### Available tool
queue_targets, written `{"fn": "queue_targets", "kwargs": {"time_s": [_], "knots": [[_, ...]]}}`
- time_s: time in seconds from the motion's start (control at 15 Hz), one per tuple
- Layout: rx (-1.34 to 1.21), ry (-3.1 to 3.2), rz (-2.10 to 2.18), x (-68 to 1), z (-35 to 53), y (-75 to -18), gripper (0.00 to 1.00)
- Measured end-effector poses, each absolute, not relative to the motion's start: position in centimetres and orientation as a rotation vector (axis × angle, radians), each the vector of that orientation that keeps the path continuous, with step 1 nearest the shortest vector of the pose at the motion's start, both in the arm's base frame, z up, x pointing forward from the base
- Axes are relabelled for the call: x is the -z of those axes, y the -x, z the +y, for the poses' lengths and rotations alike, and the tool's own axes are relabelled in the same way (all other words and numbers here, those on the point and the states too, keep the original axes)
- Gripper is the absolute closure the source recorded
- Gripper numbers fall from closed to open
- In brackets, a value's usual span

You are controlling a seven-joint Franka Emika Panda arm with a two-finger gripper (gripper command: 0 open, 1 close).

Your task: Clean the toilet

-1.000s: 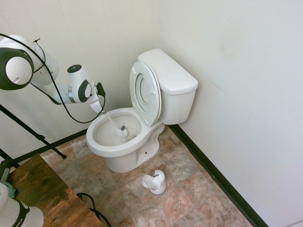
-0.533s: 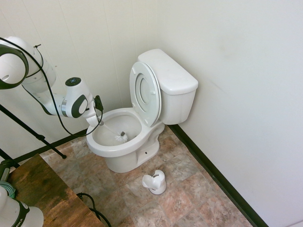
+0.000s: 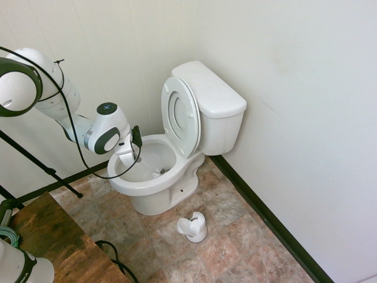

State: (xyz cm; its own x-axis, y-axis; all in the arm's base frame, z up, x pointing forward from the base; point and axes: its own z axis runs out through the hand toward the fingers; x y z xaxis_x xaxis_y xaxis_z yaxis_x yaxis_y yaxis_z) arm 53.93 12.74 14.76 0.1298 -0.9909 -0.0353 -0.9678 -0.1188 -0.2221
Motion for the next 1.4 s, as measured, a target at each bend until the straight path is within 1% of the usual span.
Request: {"fn": "queue_targets", "kwargs": {"time_s": [0.33,0.47,0.67,1.07,1.4], "knots": [[0.227,2.197,1.944,-16.1,13.3,-60.4,1.00],[0.248,2.214,1.908,-16.6,16.2,-62.5,1.00],[0.263,2.256,1.855,-17.2,21.7,-63.9,1.00],[0.286,2.304,1.821,-19.1,24.6,-62.6,1.00],[0.309,2.317,1.840,-26.8,23.4,-57.8,1.00]]}}
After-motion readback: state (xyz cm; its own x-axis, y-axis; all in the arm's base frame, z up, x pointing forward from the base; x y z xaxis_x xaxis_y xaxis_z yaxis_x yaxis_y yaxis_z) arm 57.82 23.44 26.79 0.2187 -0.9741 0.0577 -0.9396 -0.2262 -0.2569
